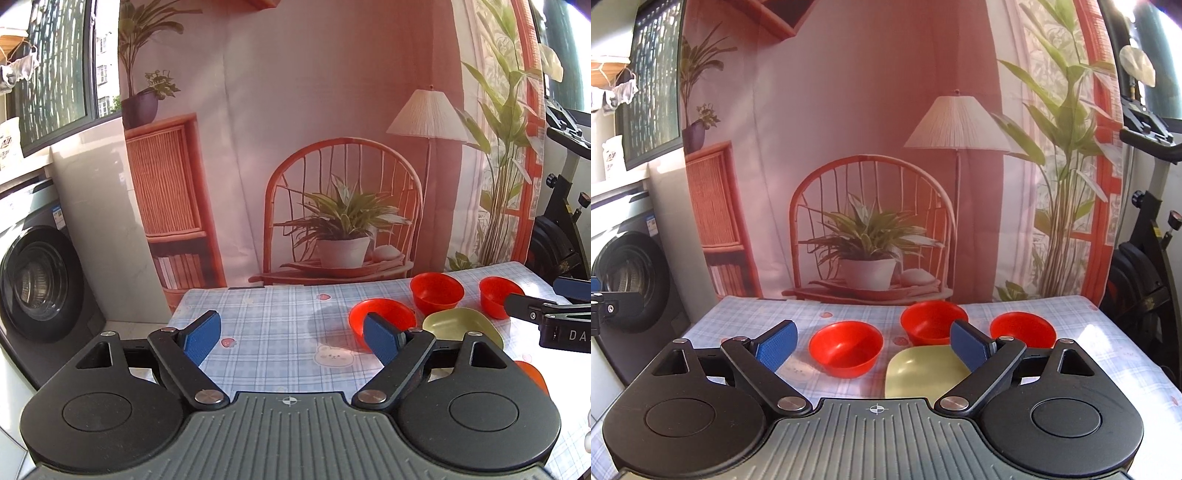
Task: Organize plates and bowls
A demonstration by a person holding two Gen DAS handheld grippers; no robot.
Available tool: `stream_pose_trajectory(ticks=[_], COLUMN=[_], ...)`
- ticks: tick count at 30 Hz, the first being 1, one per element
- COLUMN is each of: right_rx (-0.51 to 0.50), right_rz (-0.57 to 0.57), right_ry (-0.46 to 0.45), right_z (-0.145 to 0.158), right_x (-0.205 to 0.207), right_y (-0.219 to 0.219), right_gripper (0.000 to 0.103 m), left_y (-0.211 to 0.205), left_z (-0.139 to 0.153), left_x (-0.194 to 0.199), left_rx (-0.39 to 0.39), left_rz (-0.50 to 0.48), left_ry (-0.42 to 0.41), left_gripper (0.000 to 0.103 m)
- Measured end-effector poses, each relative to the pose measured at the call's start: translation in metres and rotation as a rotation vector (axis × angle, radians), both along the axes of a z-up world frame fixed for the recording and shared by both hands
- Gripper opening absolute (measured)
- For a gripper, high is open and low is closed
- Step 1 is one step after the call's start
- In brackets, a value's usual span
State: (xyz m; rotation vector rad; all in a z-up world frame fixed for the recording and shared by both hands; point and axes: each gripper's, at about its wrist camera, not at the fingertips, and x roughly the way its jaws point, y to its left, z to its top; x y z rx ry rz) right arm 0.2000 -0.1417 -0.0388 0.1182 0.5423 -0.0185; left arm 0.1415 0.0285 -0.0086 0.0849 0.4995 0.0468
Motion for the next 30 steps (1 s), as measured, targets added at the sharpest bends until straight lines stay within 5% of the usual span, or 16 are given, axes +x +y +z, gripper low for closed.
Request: stream_pose_trajectory(ticks=[16,23,30], right_rx=[0.055,0.007,-0.004], right_rz=[0.022,0.039,0.121], right_ry=[0.004,0.142,0.205], right_z=[-0.065,-0.084,-0.108], right_x=[0.019,0.028,0.025], right_y=[-0.006,0.004,0.014], right_gripper=[0.103,0.103,0.076], left_y=[0.004,-0.010,-0.019], left_z=[-0.091,-0.130,-0.159], left_x=[0.045,0.047,0.044], left_rx=[-0.063,-0.059,-0.068], left_rz=[0.016,0.008,0.008], left_ry=[0.199,0.281,0.352], left_gripper=[0.069,0.064,0.064])
